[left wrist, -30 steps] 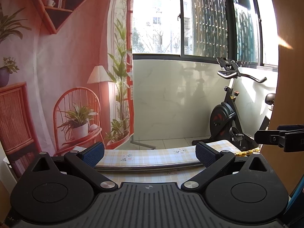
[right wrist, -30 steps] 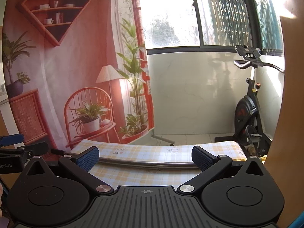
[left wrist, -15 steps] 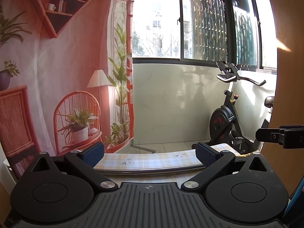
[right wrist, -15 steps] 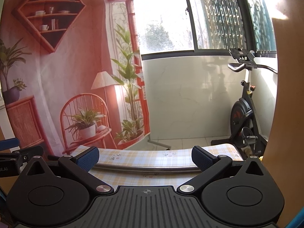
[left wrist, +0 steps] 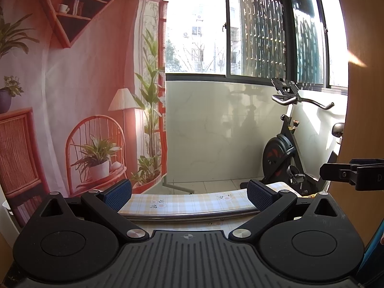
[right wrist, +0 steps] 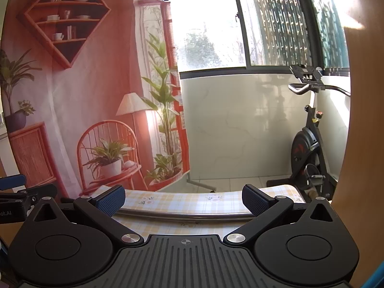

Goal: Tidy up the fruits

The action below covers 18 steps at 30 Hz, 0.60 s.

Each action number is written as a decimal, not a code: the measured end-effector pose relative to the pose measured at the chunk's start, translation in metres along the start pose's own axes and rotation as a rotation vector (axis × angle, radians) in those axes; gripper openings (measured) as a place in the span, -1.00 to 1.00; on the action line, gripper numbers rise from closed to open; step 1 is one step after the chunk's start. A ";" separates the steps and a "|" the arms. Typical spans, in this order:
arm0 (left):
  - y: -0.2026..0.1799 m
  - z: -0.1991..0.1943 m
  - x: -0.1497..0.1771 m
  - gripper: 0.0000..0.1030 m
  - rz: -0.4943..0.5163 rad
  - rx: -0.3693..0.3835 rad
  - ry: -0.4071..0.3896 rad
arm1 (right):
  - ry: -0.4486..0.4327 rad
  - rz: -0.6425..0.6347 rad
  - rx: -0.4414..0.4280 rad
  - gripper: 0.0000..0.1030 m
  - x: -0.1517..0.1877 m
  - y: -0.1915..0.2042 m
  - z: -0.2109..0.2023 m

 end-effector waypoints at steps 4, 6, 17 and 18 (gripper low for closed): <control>0.001 0.001 0.000 1.00 -0.002 0.001 0.002 | 0.002 -0.006 -0.004 1.00 0.000 0.001 0.000; 0.002 0.001 -0.001 1.00 -0.005 0.002 0.001 | 0.003 -0.007 -0.006 1.00 0.000 0.001 0.000; 0.004 0.001 -0.002 1.00 -0.013 0.004 -0.004 | 0.008 -0.008 -0.008 1.00 0.000 0.001 0.000; 0.004 0.001 -0.001 1.00 -0.014 0.004 -0.004 | 0.010 -0.008 -0.009 1.00 0.000 0.001 0.001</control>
Point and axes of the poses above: each gripper's, at about its wrist camera, not at the fingertips, and z roughly the way its jaws point, y to its left, x to its underside, the point moved 2 cm from there along z, roughly the way its jaws point, and after that the axes turned 2 degrees about -z, right-handed, at the moved point
